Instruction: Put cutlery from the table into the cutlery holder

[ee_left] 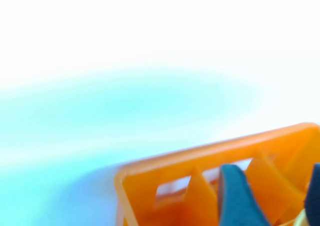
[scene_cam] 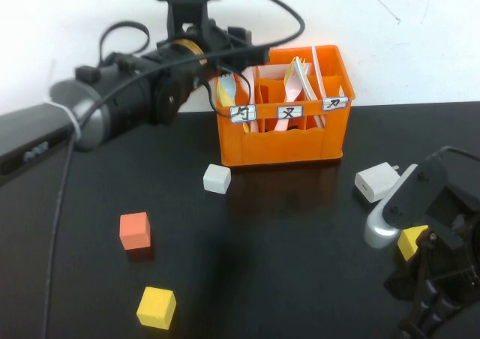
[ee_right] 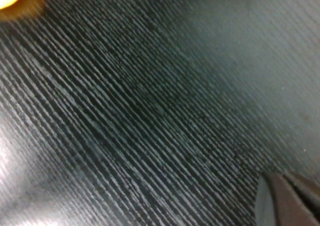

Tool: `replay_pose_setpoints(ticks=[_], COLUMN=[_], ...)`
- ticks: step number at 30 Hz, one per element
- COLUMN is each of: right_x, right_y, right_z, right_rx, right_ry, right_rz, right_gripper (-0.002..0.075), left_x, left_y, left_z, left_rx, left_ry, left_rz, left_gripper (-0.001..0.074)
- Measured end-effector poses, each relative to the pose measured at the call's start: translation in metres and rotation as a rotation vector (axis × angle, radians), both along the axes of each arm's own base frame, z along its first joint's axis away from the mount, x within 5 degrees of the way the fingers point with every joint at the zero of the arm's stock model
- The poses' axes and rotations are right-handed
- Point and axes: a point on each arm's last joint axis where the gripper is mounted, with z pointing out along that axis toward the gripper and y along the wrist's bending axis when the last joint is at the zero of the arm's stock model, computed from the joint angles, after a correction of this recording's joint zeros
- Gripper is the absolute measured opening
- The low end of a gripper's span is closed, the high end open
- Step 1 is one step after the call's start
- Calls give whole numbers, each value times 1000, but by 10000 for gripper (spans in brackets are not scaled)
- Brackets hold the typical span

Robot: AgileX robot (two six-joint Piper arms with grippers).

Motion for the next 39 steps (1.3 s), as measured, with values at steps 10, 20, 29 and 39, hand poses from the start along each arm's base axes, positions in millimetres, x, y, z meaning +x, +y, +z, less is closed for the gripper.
replay_pose_setpoints(ticks=[10,20,29,39], right_x=[-7,-39,-78,-105], right_y=[-18,-50,-75,-90], right_z=[24,72,89,22], right_rx=[-88,-64,81,148], right_ry=[-198,-456,-636,-598], right_rz=[89,93,59,37], right_gripper=[-2,-2,-2,-2], left_x=[-62,-157,-262,-343], left_y=[31,74,120,156], left_z=[87,146,122,40], left_rx=[86,121,54,18], left_ry=[61,181,119,14], left_rz=[7,19,9,10], left_gripper=[13,0,0,0])
